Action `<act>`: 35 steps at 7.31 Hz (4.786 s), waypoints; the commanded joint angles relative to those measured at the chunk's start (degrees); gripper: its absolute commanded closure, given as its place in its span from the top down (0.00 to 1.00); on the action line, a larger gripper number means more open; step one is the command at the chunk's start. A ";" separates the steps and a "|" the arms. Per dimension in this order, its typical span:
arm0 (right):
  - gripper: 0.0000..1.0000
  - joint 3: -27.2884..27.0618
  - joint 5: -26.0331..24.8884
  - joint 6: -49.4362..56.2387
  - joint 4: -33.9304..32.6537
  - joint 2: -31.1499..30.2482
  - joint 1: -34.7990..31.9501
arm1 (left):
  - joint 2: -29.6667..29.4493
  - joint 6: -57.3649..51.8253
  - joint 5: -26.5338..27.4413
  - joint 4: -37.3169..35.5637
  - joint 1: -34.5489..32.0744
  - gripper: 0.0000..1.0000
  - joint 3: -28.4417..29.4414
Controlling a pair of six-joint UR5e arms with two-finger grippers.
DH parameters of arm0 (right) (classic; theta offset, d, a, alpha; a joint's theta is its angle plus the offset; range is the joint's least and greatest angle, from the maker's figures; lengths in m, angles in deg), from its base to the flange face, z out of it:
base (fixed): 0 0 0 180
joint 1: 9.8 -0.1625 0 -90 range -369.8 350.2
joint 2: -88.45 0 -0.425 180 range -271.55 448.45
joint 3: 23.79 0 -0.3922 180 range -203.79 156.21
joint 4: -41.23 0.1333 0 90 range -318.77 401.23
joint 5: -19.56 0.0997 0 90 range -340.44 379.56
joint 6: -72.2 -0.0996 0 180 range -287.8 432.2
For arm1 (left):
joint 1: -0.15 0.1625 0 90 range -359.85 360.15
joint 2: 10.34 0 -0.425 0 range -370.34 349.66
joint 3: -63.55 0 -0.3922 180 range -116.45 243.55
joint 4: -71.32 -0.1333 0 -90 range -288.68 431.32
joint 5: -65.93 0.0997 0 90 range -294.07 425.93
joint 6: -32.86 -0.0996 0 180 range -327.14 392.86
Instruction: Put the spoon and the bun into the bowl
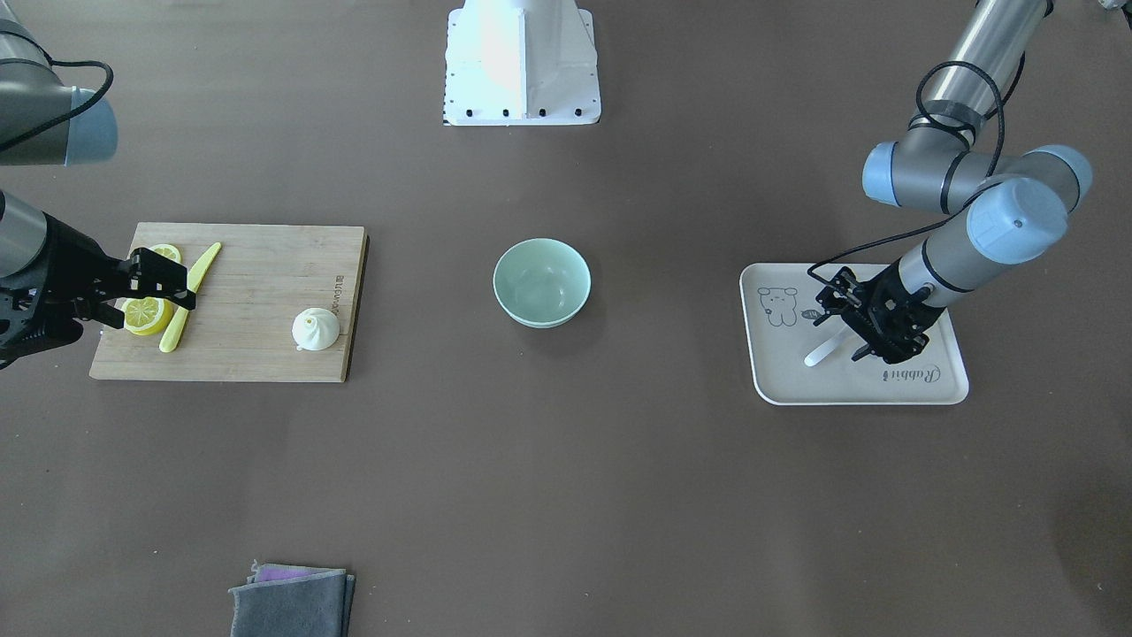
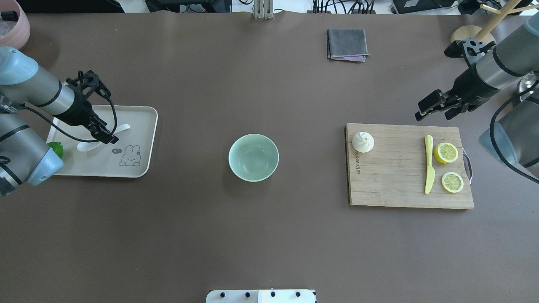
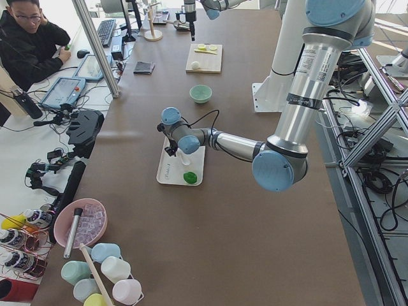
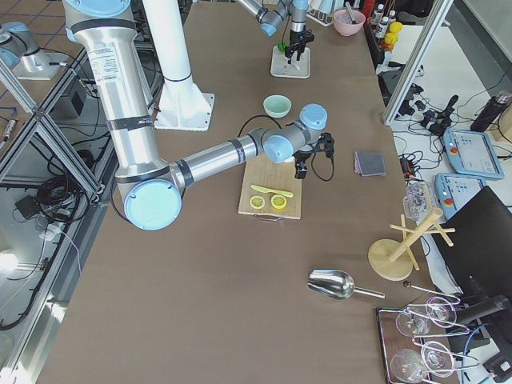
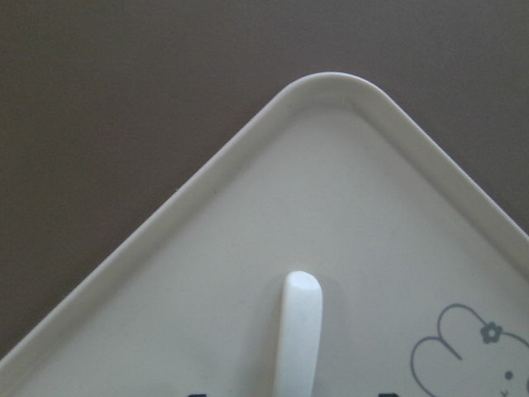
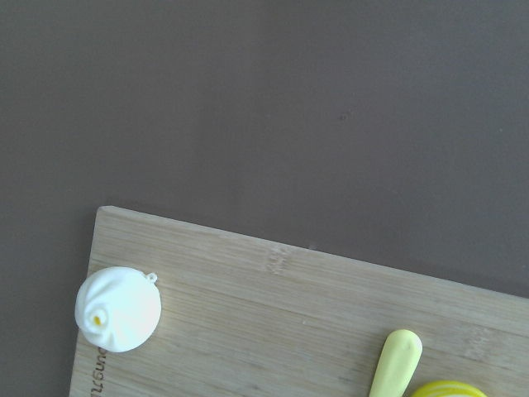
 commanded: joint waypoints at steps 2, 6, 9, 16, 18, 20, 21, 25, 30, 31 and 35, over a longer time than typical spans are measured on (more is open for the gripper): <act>1.00 -0.12 -0.29 -0.35 0.00 0.18 0.40 | 0.00 -0.09 0.35 -0.17 0.28 0.61 0.19; 1.00 -1.62 -0.29 -4.55 0.09 0.53 1.19 | 0.00 0.09 2.47 0.00 0.64 0.02 -0.51; 1.00 -1.10 -1.87 -6.92 0.00 3.15 2.68 | -0.44 0.52 1.85 -0.96 0.11 0.00 -3.75; 1.00 -0.39 -13.98 -16.24 0.00 7.12 11.81 | -12.38 62.38 7.37 2.55 2.55 0.00 -9.91; 1.00 0.05 -17.24 -18.45 0.00 6.95 15.94 | -14.41 66.00 11.41 2.46 6.07 0.00 -10.00; 0.93 1.71 -19.27 -18.54 0.35 7.12 17.97 | -15.38 67.06 12.92 2.37 7.84 0.00 -10.44; 0.84 3.20 -19.37 -18.54 2.00 7.21 17.98 | -15.73 67.15 14.23 2.29 8.80 0.00 -10.35; 0.00 4.89 -19.28 -21.08 2.81 10.37 17.89 | -16.08 67.06 16.61 2.29 10.65 0.00 -10.18; 0.00 1.03 -18.49 -24.69 2.72 13.01 16.49 | -18.19 72.77 28.55 2.64 20.39 0.00 -10.27; 0.00 0.67 -18.05 -25.13 2.72 13.45 16.23 | -18.63 75.38 28.74 2.46 21.28 0.00 -10.09; 0.00 -0.21 -17.87 -27.41 2.81 15.38 16.40 | -21.35 75.32 28.83 2.55 21.38 0.98 -7.11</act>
